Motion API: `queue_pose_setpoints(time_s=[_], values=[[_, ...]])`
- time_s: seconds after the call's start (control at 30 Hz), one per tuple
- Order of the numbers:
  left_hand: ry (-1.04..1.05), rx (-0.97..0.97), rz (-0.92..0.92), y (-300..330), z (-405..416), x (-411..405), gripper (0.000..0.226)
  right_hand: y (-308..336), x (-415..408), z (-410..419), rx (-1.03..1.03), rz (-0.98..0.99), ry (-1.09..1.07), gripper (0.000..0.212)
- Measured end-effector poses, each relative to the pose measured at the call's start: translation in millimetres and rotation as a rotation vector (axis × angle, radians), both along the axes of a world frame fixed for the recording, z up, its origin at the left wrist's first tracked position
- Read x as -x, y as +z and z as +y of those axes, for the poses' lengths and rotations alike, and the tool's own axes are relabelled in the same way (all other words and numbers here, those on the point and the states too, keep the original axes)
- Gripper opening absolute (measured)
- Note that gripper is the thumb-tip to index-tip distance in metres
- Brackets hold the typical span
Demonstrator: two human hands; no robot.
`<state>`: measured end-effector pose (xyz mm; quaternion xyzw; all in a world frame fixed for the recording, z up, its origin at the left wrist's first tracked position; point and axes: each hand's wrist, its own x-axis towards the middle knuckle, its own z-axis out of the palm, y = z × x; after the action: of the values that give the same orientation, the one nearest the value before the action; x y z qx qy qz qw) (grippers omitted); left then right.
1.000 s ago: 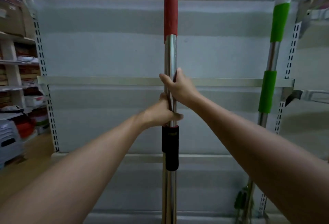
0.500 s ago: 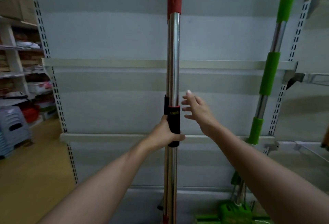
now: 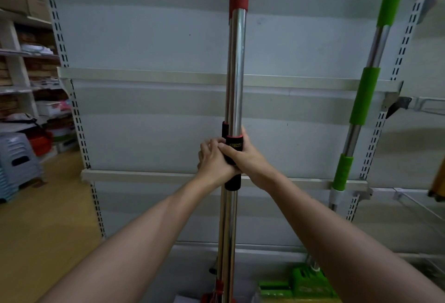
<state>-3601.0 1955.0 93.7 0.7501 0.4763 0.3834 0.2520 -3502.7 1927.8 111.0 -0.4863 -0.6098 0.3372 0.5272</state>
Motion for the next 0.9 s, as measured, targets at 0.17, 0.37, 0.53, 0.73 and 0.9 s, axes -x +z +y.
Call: queue_pose_setpoints(time_s=[0.17,0.37,0.53,0.73,0.9], values=[[-0.143,0.125,-0.084,-5,7,3,0.061,-18,1,-4,0.104,0.153,0.093,0.041],[-0.289,0.104,-0.061,-2,2,5,0.036,-22,-1,-6,0.189,0.143,0.124,0.042],[-0.285,0.047,-0.064,-6,1,10,0.039,-18,6,-2,0.210,0.125,0.112,0.052],[-0.238,0.071,-0.032,-7,2,16,0.044,-19,7,4,0.232,0.061,0.102,0.068],[-0.262,0.055,0.003,-9,2,14,0.050,-22,-6,5,0.252,0.049,0.096,0.073]])
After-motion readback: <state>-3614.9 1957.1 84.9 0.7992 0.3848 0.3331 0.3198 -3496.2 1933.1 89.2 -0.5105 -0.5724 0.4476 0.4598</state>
